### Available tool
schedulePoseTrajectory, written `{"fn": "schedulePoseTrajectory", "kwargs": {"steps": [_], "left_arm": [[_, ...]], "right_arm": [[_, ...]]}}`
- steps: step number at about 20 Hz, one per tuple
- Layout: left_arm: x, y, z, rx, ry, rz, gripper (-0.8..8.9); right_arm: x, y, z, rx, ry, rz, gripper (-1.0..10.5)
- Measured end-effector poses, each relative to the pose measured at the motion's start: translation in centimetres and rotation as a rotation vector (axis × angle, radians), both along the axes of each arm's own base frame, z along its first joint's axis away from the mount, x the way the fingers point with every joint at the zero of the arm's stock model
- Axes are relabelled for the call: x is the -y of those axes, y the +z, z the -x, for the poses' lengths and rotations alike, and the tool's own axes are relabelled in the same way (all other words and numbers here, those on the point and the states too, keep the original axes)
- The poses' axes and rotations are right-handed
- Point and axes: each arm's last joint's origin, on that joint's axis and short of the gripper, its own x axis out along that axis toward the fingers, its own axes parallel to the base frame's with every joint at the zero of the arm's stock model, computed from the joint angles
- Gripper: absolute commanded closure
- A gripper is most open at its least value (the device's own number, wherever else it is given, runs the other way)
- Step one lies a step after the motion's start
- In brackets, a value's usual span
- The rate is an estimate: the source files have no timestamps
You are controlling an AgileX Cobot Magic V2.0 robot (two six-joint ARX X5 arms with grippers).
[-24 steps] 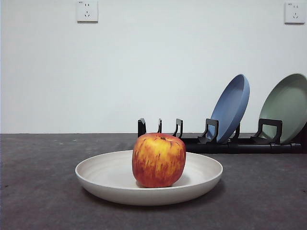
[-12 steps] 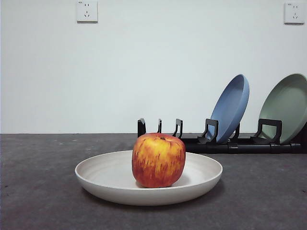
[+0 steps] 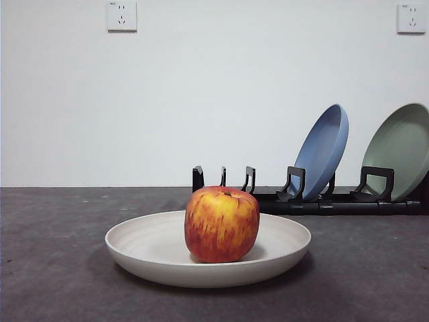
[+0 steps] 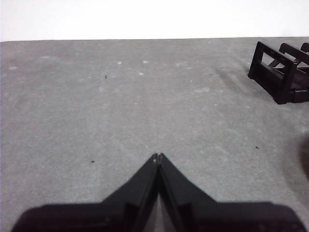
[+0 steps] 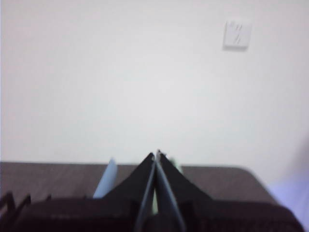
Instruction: Take the yellow plate from the plate rack,put the plate on the table,take the apple from the table,put the apple in the plate
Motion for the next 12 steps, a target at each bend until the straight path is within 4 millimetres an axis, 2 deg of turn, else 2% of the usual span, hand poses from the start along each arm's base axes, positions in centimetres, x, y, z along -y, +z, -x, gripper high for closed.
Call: {"fn": "schedulePoseTrajectory", "kwargs": {"steps": [4, 7, 12], "left_arm": [[0.0, 0.0, 0.0, 0.0, 0.0, 0.0, 8.16], [0.0, 0.0, 0.0, 0.0, 0.0, 0.0, 8.16], [0.0, 0.0, 0.0, 0.0, 0.0, 0.0, 8.16]], "right_arm": [[0.0, -6.8, -1.6, -0.072, 0.004, -0.043, 9.5], [0.0, -11.1, -2.1, -0.141, 0.004, -0.065, 9.5], [0.0, -15.3, -2.3, -0.189, 0.003, -0.081, 9.5]]}}
